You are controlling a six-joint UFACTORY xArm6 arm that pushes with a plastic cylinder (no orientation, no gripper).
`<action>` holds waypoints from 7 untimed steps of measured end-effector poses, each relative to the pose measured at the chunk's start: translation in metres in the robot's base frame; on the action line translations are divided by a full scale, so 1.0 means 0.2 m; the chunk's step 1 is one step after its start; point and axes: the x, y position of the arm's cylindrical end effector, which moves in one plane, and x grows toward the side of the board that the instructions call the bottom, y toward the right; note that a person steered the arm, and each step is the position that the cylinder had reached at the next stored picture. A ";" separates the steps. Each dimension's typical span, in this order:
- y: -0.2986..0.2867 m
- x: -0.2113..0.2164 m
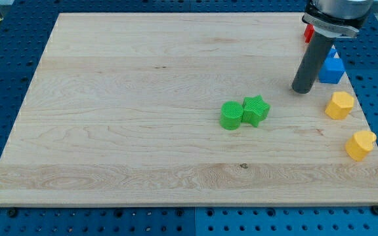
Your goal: Separate the blue cube from the blue triangle
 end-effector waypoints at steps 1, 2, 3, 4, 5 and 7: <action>0.06 0.00; 0.12 0.00; 0.20 0.00; 0.27 0.00; 0.38 0.00; 0.57 -0.04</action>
